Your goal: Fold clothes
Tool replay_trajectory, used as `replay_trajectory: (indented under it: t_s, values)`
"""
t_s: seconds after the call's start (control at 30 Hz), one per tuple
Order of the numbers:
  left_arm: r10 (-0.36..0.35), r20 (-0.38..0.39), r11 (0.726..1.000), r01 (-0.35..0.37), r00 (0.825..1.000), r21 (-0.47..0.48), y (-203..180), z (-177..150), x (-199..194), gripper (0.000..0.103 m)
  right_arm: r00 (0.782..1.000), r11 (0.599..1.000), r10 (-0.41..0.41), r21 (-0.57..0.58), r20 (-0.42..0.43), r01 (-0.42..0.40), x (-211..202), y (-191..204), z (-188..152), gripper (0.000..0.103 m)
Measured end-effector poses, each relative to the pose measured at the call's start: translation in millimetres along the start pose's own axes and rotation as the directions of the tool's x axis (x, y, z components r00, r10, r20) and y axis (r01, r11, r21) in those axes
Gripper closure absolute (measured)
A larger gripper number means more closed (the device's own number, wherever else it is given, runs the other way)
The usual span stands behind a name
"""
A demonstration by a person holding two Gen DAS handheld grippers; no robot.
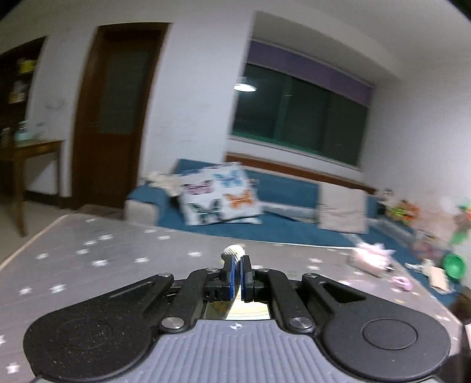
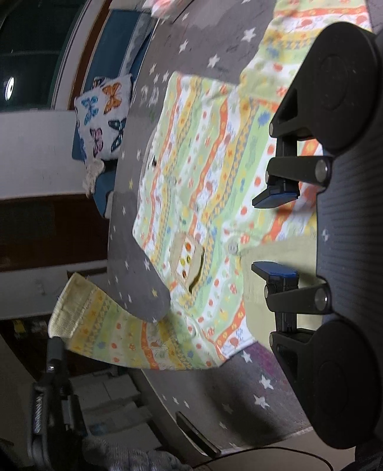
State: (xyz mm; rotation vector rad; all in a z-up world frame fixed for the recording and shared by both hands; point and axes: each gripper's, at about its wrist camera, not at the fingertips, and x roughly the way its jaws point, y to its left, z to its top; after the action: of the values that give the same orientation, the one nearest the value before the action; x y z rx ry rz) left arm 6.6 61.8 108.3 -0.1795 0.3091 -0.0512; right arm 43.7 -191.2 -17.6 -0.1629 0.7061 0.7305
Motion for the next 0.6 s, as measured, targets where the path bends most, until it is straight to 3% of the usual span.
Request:
replay_trajectory:
  t_s: [0.2,0.4,0.47,0.5,0.57,0.6]
  values:
    - [-0.179,-0.073,0.983,0.182,0.981,0.038,-55.5,-18.5,24.0,0.099,0.999,0.997,-0.035,0.07,0.003,0.035,-8.8,-21.5,-10.3,0.063]
    - [-0.304,-0.228,0.941,0.329,0.925,0.08,-88.4,-59.0,39.0,0.095,0.998,0.992,-0.058,0.114,-0.003,0.058,-14.2,-33.8,-17.0,0.063]
    - [-0.31,-0.263,0.932,0.346,0.914,0.105,-89.5,-69.4,39.3,0.091,0.998,0.99,-0.056,0.126,-0.009,0.057,-16.1,-36.5,-18.7,0.063]
    - [-0.31,-0.279,0.928,0.353,0.909,0.119,-89.6,-74.4,39.1,0.083,0.998,0.99,-0.055,0.131,-0.011,0.056,-17.2,-37.5,-19.4,0.063]
    - [-0.284,-0.294,0.932,0.335,0.913,0.14,-79.6,-79.6,41.5,0.072,0.999,0.989,-0.052,0.139,-0.014,0.053,-19.8,-39.1,-19.7,0.063]
    - [-0.263,-0.297,0.936,0.317,0.918,0.15,-72.2,-81.3,41.9,0.072,0.999,0.988,-0.049,0.146,-0.011,0.05,-21.4,-40.1,-19.2,0.063]
